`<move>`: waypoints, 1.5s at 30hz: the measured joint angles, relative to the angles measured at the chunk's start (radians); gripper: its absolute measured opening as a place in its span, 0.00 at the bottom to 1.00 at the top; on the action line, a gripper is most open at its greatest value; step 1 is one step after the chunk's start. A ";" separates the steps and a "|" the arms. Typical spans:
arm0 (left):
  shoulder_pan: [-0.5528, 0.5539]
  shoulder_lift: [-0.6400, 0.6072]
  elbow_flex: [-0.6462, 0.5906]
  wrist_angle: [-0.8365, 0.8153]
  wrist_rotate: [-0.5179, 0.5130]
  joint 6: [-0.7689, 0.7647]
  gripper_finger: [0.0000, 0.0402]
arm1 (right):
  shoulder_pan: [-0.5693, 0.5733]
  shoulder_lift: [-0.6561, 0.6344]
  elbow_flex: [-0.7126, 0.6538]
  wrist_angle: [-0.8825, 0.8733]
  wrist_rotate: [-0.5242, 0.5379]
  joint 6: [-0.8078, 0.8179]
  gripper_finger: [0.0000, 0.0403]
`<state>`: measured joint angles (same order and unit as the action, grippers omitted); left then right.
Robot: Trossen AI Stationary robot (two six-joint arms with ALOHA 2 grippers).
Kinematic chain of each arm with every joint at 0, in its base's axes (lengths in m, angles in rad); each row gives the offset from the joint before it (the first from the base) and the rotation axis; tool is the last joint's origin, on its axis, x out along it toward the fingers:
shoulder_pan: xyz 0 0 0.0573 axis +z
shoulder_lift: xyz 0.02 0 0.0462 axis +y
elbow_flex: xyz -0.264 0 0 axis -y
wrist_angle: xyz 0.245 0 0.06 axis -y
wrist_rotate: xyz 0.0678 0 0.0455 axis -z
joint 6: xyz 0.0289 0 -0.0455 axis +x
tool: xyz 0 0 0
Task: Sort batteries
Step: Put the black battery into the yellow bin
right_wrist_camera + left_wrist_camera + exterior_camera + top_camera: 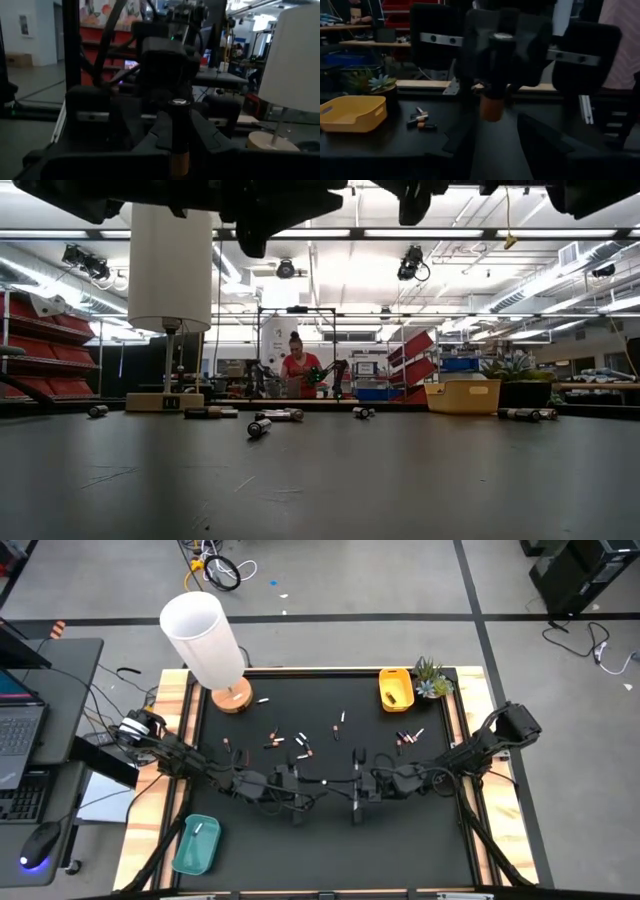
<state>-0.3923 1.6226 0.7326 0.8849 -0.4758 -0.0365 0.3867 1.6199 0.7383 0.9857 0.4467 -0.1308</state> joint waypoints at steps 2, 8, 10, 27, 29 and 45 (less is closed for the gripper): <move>0.000 0.000 0.000 0.024 0.000 0.000 0.40 | -0.002 -0.002 0.000 0.015 0.000 -0.001 0.06; 0.002 0.001 0.001 0.106 -0.020 0.063 0.31 | -0.001 0.000 0.000 0.004 -0.010 0.015 0.06; 0.011 0.001 0.001 0.110 -0.022 0.079 0.23 | -0.002 -0.001 0.000 0.009 -0.023 0.022 0.06; 0.006 0.000 0.003 0.032 -0.020 0.060 0.13 | 0.005 -0.007 0.000 0.009 -0.028 0.101 0.33; -0.023 -0.026 0.003 -0.077 -0.061 0.058 0.13 | 0.014 -0.018 0.000 0.013 -0.015 0.082 0.38; -0.394 -0.480 0.003 -1.240 0.124 -0.944 0.13 | 0.164 -0.054 -0.018 -0.113 0.294 0.049 0.41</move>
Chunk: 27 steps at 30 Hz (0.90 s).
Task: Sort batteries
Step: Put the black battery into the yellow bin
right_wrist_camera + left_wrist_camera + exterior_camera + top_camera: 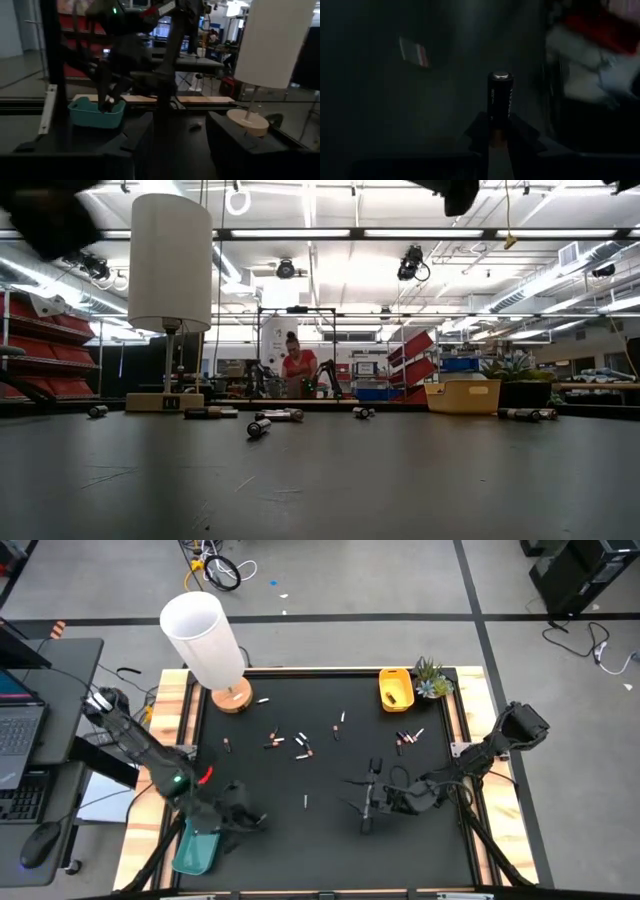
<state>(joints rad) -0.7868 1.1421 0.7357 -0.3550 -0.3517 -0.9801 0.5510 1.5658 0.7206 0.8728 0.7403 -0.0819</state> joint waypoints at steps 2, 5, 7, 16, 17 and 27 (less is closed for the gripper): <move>-0.056 0.002 -0.001 -0.070 0.057 -0.132 0.13 | 0.018 0.000 -0.014 0.036 0.000 -0.005 0.40; -0.120 0.003 -0.001 -0.085 0.035 -0.216 0.13 | 0.037 0.000 -0.048 0.108 0.003 -0.034 0.39; -0.139 0.003 -0.001 -0.074 0.001 -0.240 0.13 | 0.041 0.000 -0.070 0.159 0.016 -0.050 0.39; -0.017 0.011 -0.001 -0.074 -0.227 -0.010 0.13 | -0.026 0.002 -0.089 0.168 0.009 0.018 0.39; 0.014 0.016 -0.001 -0.061 -0.255 0.046 0.13 | -0.036 0.002 -0.090 0.160 -0.001 0.035 0.39; 0.331 0.202 -0.001 0.563 -0.154 0.698 0.13 | -0.139 0.003 -0.064 0.121 -0.205 0.193 0.38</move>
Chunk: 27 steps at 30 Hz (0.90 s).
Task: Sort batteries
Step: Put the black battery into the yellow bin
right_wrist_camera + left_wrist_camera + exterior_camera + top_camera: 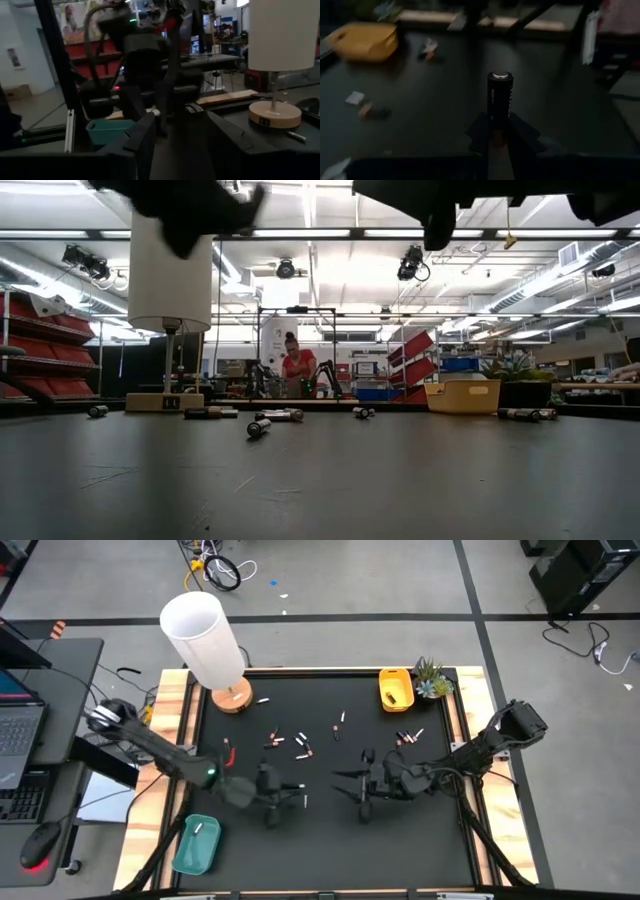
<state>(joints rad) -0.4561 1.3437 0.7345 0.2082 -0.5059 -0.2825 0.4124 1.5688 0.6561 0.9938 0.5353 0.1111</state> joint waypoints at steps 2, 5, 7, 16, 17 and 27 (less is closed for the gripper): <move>0.058 0.049 0.000 0.112 0.081 0.058 0.13 | 0.000 0.000 0.019 -0.002 -0.023 -0.017 0.38; 0.136 0.111 0.000 0.229 0.166 0.099 0.13 | 0.007 0.000 0.044 -0.002 -0.021 -0.053 0.38; 0.175 0.146 0.000 0.311 0.225 0.119 0.13 | 0.010 0.000 0.055 -0.019 -0.002 -0.066 0.38; 0.253 0.237 0.001 0.542 0.368 0.108 0.13 | -0.012 0.000 0.062 -0.117 0.073 -0.060 0.38; 0.255 0.243 0.004 0.551 0.371 0.103 0.13 | -0.019 0.000 0.062 -0.125 0.073 -0.052 0.38; 0.260 0.261 0.054 0.555 0.371 0.149 0.13 | -0.064 0.000 0.062 -0.160 0.009 -0.024 0.27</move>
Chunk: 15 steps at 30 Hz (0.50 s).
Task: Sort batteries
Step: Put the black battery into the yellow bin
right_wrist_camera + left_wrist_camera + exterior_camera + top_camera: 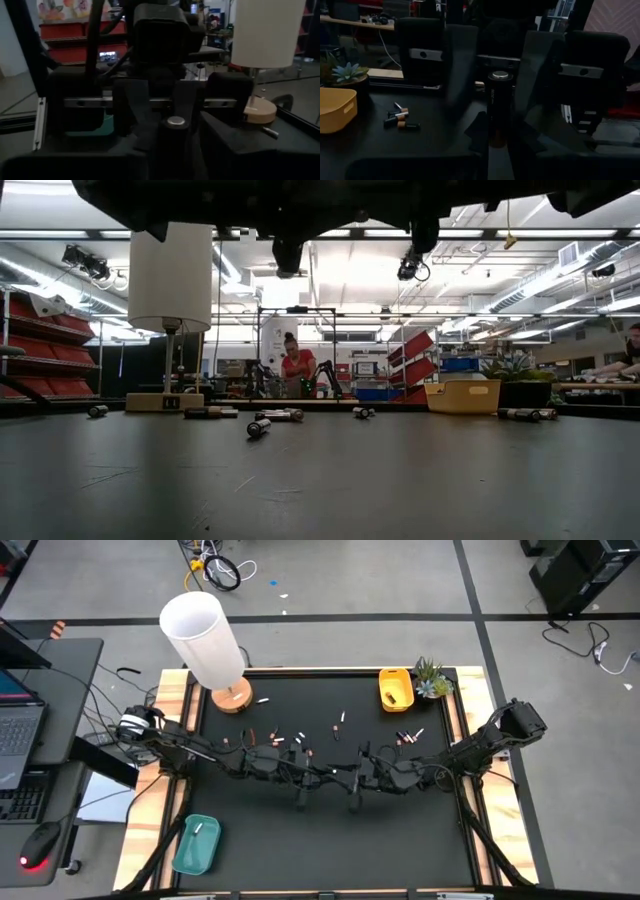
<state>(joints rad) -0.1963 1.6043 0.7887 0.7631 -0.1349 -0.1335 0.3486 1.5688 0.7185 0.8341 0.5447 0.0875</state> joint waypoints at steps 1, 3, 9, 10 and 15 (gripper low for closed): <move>0.001 0.000 0.000 0.000 -0.003 0.001 0.13 | -0.001 0.000 0.001 -0.007 -0.002 0.000 0.22; 0.004 0.000 0.000 -0.006 -0.004 0.010 0.13 | -0.002 0.000 0.001 -0.011 0.000 0.003 0.11; 0.001 0.000 0.000 -0.012 -0.068 -0.003 0.20 | -0.010 0.000 0.000 -0.007 0.001 -0.001 0.09; -0.001 0.000 0.000 -0.019 -0.096 -0.008 0.23 | -0.013 0.000 0.000 -0.008 0.005 -0.006 0.09; -0.002 0.000 0.002 -0.083 -0.170 -0.016 0.44 | -0.066 -0.014 0.000 -0.031 0.036 -0.014 0.09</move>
<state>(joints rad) -0.1978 1.6047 0.7902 0.6804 -0.3044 -0.1490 0.2827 1.5547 0.7181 0.8033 0.5803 0.0738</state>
